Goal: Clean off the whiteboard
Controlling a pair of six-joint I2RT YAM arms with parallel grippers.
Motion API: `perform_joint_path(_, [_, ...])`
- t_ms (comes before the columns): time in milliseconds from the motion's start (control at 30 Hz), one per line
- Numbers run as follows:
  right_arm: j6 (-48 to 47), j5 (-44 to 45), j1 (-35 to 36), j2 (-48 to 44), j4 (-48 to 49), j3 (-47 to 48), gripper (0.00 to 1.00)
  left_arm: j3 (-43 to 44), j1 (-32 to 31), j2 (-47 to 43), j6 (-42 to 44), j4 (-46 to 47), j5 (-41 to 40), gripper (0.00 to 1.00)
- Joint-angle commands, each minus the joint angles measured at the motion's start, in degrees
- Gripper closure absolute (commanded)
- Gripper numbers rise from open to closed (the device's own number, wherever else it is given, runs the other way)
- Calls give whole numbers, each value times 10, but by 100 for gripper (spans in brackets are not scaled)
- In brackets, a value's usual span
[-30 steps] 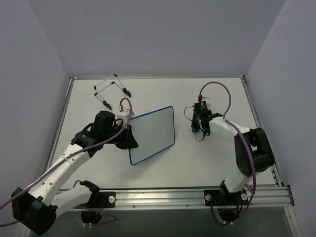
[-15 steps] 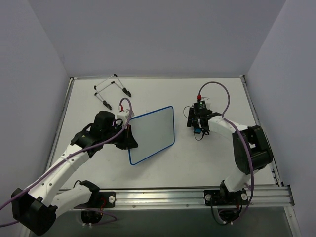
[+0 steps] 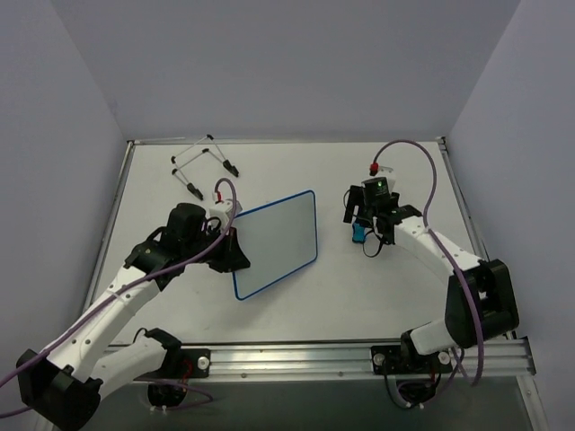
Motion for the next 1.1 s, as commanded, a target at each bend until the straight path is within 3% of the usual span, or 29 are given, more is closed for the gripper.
perform_joint_path(0, [-10, 23, -10, -54, -40, -12, 25, 12, 5, -42, 6, 49, 5, 98])
perform_joint_path(233, [-10, 13, -13, -162, -61, -35, 23, 29, 26, -59, 13, 53, 14, 98])
perform_joint_path(600, [-8, -49, -12, -262, -41, -60, 21, 162, 74, -10, 56, 53, 9, 98])
perform_joint_path(800, [-5, -68, -11, -273, -25, -75, 21, 205, 166, 45, 22, 157, 92, 98])
perform_joint_path(1067, [-8, -79, -10, -294, -19, -79, 20, 298, 281, 129, 50, 190, 151, 98])
